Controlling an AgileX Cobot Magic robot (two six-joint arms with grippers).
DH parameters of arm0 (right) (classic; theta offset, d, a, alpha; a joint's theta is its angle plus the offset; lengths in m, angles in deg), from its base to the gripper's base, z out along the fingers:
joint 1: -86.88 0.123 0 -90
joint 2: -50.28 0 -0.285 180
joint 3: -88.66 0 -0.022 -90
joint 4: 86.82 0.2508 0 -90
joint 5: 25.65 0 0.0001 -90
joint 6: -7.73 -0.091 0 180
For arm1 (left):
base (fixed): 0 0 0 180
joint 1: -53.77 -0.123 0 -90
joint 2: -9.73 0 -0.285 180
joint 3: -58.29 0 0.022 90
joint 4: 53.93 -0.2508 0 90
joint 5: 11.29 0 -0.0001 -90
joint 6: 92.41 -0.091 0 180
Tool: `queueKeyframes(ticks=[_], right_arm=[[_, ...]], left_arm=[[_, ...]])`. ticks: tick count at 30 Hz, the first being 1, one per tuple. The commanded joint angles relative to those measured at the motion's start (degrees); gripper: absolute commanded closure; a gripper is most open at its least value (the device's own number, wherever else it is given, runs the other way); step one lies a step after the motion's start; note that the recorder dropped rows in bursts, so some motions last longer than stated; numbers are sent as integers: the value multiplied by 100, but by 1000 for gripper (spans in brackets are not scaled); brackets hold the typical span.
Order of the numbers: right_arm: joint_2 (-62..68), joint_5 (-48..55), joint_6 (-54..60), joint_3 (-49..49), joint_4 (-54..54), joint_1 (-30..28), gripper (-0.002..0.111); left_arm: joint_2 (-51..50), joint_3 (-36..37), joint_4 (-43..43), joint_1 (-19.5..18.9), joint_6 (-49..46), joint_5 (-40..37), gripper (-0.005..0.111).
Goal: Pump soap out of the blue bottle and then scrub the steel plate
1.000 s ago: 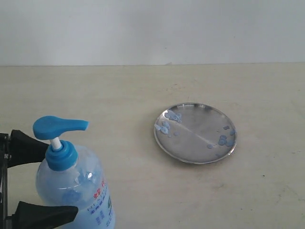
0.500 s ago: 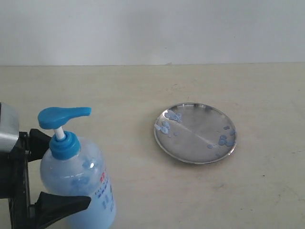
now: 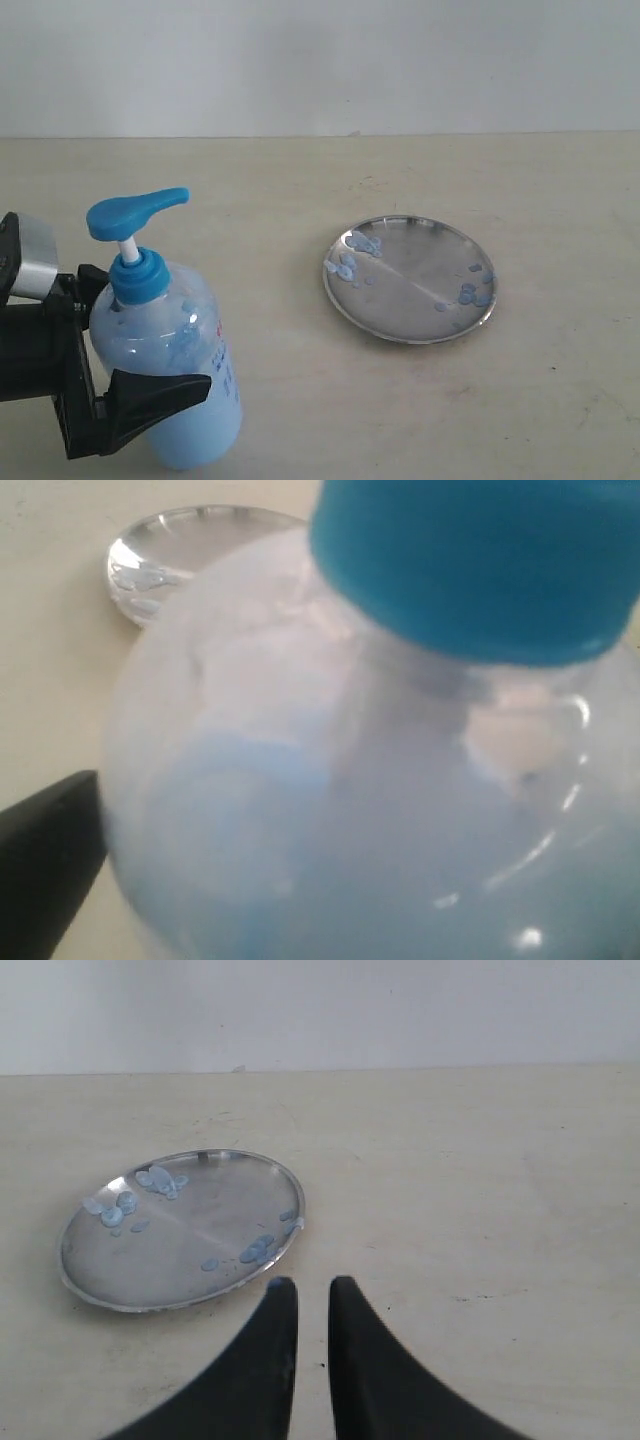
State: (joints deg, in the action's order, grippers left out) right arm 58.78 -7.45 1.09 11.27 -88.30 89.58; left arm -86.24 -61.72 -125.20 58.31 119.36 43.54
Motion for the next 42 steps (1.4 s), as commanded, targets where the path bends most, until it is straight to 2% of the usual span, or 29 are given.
queueKeyframes(ticks=[1, 3, 9, 12, 14, 18, 24, 29, 35, 42], right_arm=[[0, -78, 9, 17, -30, -39, 106], [0, -78, 9, 17, -30, -39, 106], [0, -78, 9, 17, -30, -39, 106], [0, -78, 9, 17, -30, -39, 106], [0, -78, 9, 17, -30, -39, 106], [0, -78, 9, 17, -30, -39, 106], [0, -78, 9, 17, -30, -39, 106], [0, -78, 9, 17, -30, -39, 106], [0, -226, 9, 17, -30, -39, 106], [0, -1248, -619, 17, 202, -39, 106]], left_arm=[[-36, -19, 431, 13, -191, -37, 2], [-36, -19, 553, 13, -204, -37, 14], [-36, -19, 812, 13, -312, -37, 72], [-36, -19, 1096, 13, -561, -37, 94], [-36, -19, 1208, 13, -818, -25, 102], [-36, -19, 1208, 13, -1505, -25, 102], [-75, -330, 1197, 13, -1559, -74, 102], [-347, -938, 844, 13, -1146, -74, 102], [-817, -1421, 289, 13, -884, 268, 102], [-1220, -1796, 289, 13, -812, 336, 102]])
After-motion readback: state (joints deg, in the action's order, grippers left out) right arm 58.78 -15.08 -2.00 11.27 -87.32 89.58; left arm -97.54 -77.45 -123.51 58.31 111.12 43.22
